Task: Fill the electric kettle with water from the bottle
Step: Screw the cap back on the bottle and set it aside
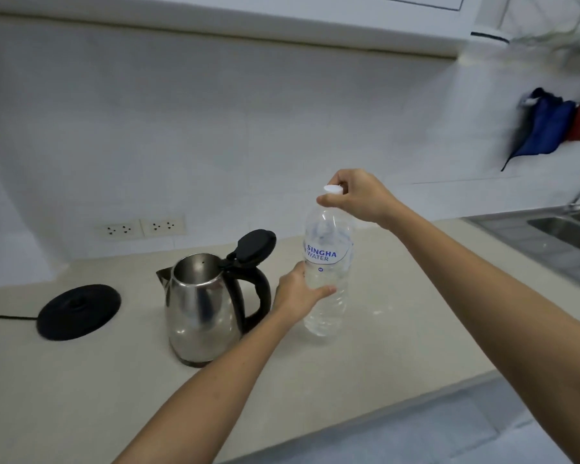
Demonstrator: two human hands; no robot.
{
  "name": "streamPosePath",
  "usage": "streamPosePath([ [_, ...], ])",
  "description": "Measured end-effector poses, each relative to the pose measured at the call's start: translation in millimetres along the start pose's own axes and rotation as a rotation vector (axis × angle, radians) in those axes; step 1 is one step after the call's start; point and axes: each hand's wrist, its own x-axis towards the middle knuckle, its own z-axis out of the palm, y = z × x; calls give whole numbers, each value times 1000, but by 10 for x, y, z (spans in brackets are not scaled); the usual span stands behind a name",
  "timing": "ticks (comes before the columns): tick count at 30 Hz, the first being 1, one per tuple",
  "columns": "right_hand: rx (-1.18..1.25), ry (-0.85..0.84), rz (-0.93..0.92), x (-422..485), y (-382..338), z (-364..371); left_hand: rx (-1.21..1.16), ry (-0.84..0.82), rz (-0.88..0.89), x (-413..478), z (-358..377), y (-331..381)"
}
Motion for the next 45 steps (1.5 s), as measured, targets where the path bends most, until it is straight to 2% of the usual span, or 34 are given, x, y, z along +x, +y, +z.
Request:
streamPosePath([
  [9, 14, -78, -27, 891, 737, -7, 67, 93, -101, 1040, 404, -56],
  [19, 29, -155, -3, 1246, 1113, 178, 122, 109, -153, 1396, 536, -259],
  [25, 2, -104, 21, 1208, 1112, 219, 132, 67, -151, 1392, 512, -242],
  [31, 28, 17, 152, 953, 1007, 361, 139, -55, -155, 1108, 351, -166],
  [36, 86, 194, 277, 431, 821, 652, 153, -87, -86, 665, 124, -198],
  [41, 107, 222, 250, -65, 567, 1038, 69, -81, 21, 87, -166, -295],
  [43, 158, 225, 230, -236, 413, 1219, 5, 10, 128, -170, -352, -348],
  [45, 229, 215, 214, -383, 259, 1389, -37, 186, 252, -412, -553, -412],
])
